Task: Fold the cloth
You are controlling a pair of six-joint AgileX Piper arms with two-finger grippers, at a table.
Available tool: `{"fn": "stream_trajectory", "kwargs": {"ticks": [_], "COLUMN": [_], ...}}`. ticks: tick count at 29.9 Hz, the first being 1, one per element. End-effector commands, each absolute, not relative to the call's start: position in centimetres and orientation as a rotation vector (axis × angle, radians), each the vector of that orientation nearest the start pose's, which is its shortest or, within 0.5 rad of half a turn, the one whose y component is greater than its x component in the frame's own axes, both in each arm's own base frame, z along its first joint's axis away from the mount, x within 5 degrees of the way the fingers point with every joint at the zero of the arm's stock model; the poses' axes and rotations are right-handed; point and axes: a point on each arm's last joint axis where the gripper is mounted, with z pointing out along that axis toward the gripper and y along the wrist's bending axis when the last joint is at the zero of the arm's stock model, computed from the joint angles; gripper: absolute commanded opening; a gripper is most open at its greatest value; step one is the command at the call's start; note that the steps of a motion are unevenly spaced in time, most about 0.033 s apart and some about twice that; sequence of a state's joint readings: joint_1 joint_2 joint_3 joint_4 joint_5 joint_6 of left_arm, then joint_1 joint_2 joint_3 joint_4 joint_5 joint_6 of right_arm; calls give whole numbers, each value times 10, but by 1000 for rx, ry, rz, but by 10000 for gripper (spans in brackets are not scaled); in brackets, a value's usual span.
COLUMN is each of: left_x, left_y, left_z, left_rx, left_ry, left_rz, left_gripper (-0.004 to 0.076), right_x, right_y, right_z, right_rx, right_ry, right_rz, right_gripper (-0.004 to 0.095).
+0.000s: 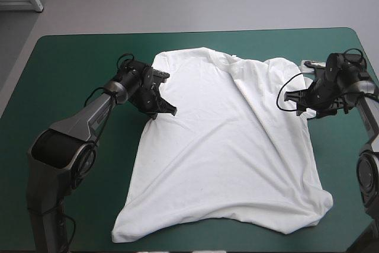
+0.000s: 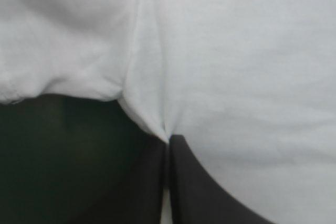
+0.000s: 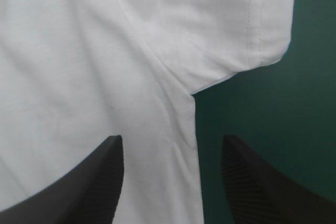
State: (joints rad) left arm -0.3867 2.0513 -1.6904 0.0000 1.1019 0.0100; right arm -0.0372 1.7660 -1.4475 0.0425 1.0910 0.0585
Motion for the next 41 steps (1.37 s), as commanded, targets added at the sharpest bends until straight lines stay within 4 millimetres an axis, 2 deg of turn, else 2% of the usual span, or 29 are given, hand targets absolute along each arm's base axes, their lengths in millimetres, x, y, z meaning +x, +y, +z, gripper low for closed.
{"fn": "stream_trajectory", "kwargs": {"ticks": [1, 9, 20, 23, 25, 28, 29, 32, 35, 39, 41], "left_x": [400, 401, 402, 402, 402, 401, 400, 400, 398, 390, 385], "left_y": [-164, -165, -166, -166, -166, -166, -165, -165, -164, -161, -157], "left_z": [243, 243, 244, 244, 244, 243, 243, 244, 255, 299, 331], "left_rx": [548, 537, 531, 531, 532, 543, 545, 547, 553, 586, 589], "left_ry": [2787, 2771, 2766, 2766, 2770, 2780, 2781, 2783, 2767, 2675, 2605], "left_rz": [-84, -108, -121, -121, -120, -116, -110, -104, -107, -113, -107], "left_gripper": [-7, -8, -9, -9, -9, -9, -9, -9, -9, -9, -9], "right_x": [362, 359, 359, 361, 362, 361, 361, 359, 358, 351, 345], "right_y": [-13, -12, -4, 10, 21, 31, 33, 36, 35, 34, 33], "right_z": [280, 251, 225, 205, 190, 180, 180, 186, 207, 265, 302], "right_rx": [159, 178, 175, 163, 160, 221, 231, 230, 210, 191, 176], "right_ry": [2796, 2798, 2804, 2893, 2960, 2998, 2996, 2985, 2960, 2807, 2705], "right_rz": [47, 71, 92, 128, 139, 125, 127, 130, 117, 129, 136], "right_gripper": [531, 503, 470, 369, 226, -20, -13, -18, -19, -19, -19]}}
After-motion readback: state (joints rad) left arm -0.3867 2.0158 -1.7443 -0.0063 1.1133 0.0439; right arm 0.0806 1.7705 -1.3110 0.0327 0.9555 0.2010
